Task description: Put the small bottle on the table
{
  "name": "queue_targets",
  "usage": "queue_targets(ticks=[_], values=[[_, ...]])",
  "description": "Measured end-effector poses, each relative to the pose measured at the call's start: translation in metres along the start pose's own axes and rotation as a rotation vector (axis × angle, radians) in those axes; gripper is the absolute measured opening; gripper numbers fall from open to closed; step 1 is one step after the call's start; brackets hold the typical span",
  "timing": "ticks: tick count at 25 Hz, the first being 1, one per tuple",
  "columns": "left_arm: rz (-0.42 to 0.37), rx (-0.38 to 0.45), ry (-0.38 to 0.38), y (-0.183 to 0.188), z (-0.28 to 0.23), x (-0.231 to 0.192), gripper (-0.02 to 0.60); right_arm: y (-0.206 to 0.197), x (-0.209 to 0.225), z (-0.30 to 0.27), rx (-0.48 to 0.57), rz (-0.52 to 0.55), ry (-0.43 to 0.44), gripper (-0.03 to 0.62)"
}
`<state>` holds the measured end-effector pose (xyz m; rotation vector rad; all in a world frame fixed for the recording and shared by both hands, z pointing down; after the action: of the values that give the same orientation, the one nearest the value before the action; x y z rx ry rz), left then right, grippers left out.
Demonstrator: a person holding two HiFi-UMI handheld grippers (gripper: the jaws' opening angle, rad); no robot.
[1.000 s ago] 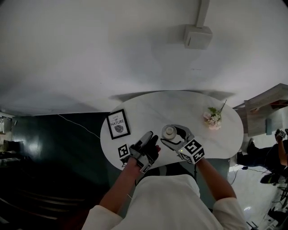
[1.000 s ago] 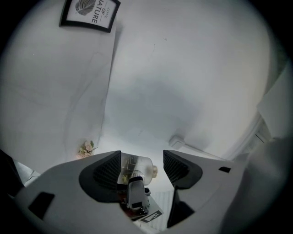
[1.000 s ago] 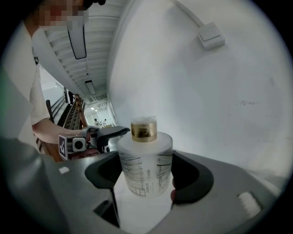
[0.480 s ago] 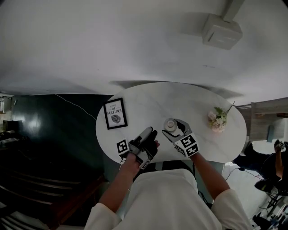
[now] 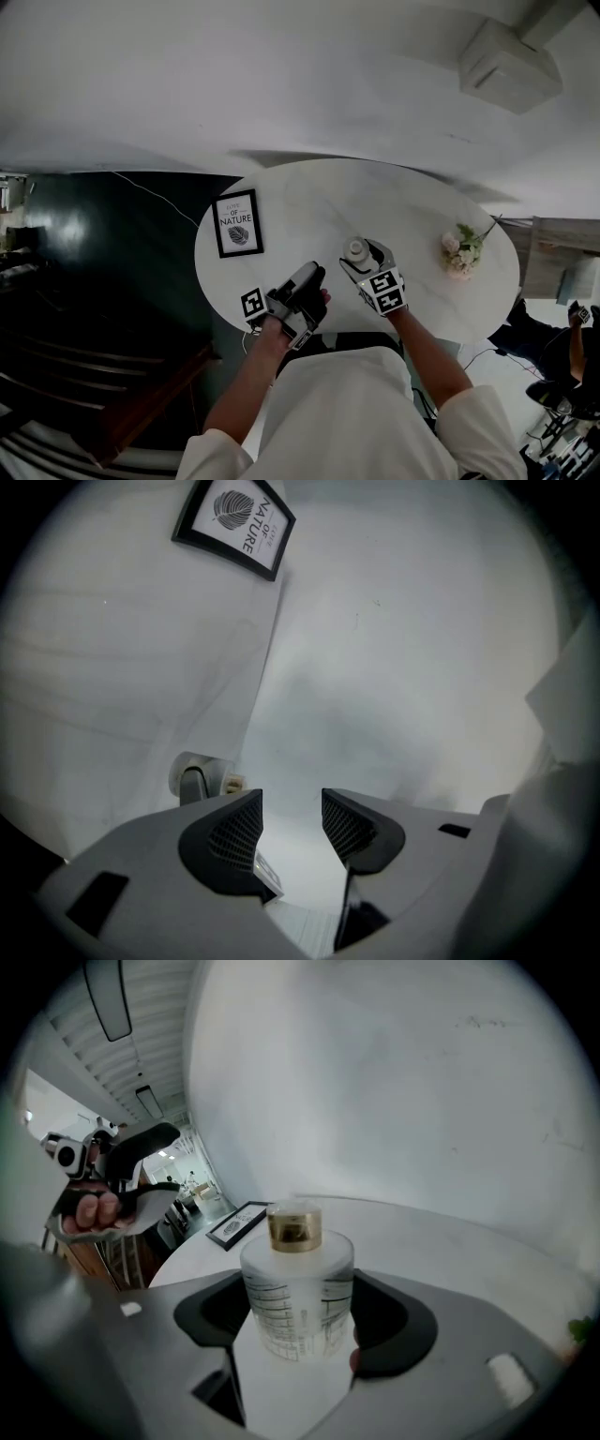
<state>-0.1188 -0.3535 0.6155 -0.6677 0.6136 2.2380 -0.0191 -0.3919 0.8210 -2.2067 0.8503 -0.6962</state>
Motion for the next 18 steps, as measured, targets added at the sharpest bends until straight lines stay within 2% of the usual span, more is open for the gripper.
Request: queue_targets(ticks=[3,9,11,12,15,16,18], values=[[0.018,0.015,-0.019,0.001,0.004,-0.002,0.152,-0.01,0.007,-0.013,-0.025,0.022,-0.01,0.339],[0.034,0.018,-0.004,0.004,0.011,-0.011,0.086,-0.024,0.01,-0.032,-0.058,0.027,-0.02,0.339],[0.058,0.027,0.035,0.002,0.016,-0.017,0.06,-0.026,0.009,-0.036,-0.063,0.025,-0.021,0.339],[0.079,0.064,0.128,0.002,0.028,-0.023,0.052,-0.027,0.008,-0.038,-0.064,0.023,-0.021,0.339],[0.16,0.28,0.661,0.006,0.097,-0.062,0.028,-0.028,0.008,-0.042,-0.065,0.024,-0.024,0.339],[0.171,0.318,0.752,0.008,0.109,-0.069,0.021,-0.029,0.008,-0.043,-0.066,0.026,-0.024,0.339],[0.173,0.329,0.774,0.007,0.113,-0.072,0.011,-0.031,0.008,-0.046,-0.067,0.029,-0.024,0.339]])
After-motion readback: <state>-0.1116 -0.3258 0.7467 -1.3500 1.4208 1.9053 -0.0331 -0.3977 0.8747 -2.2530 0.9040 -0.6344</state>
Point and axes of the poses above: the fingertips, and each gripper's own axes: z backward along the fingers, x to its right, y out of its top, the point moved 3 cm from there along z, backward along the fingers, and after that the axes turned 7 degrees about -y, right-handed, at the moved point
